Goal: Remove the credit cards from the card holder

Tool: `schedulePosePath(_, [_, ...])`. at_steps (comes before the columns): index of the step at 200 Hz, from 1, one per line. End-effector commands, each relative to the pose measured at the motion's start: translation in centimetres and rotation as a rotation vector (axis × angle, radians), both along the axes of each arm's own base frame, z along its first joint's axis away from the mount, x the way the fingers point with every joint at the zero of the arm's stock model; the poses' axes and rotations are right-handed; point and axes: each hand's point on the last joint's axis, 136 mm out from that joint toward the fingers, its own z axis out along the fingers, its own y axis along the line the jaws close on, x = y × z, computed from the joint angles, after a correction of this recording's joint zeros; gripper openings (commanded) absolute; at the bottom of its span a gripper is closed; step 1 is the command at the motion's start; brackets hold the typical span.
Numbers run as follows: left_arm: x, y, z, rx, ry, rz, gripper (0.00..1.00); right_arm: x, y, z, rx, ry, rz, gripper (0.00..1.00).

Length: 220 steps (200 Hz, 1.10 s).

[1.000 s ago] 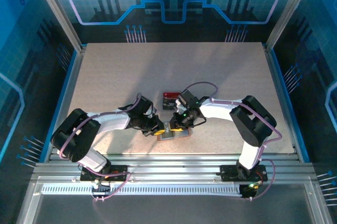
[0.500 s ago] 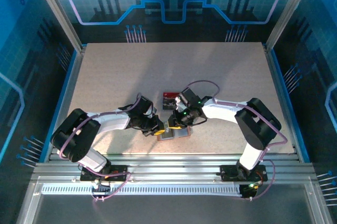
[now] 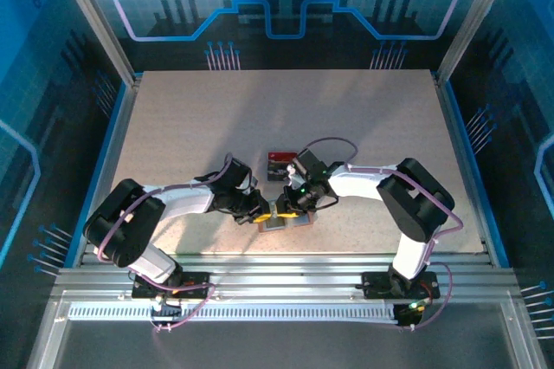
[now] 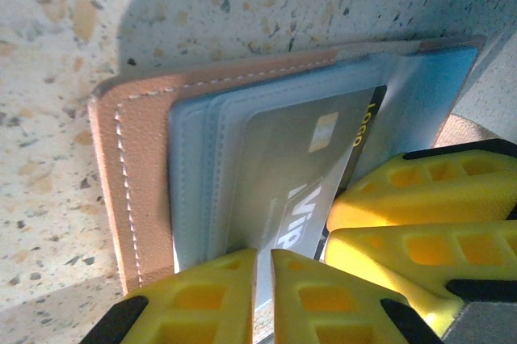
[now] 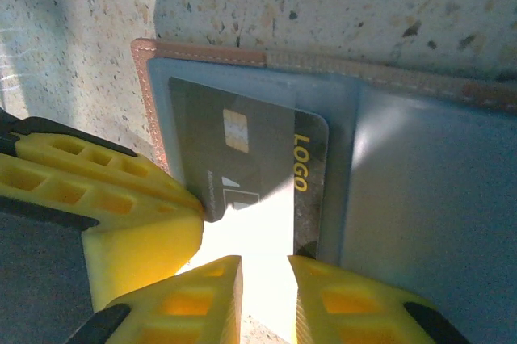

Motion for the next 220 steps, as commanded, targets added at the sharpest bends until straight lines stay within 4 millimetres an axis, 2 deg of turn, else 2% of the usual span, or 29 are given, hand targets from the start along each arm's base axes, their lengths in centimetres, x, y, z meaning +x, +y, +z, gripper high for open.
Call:
schedulePosePath(1, [0.3,0.2,0.1,0.016,-0.002,-0.003,0.13,-1.0,-0.8,-1.3,-0.063,0.022,0.016,0.21])
schedulePosePath(29, [0.3,0.3,0.1,0.017,-0.002,-0.001,0.13,-0.9,-1.7,-1.6,-0.116,0.006,0.021,0.21])
schedulePosePath(77, [0.3,0.3,0.1,0.019,-0.004,0.000,0.13,-0.7,-2.0,-1.5,-0.139,-0.010,0.020,0.21])
schedulePosePath(220, [0.1,0.3,-0.5,0.022,0.004,-0.005,0.13,0.4,-2.3,0.6,-0.148,-0.082,0.000,0.21])
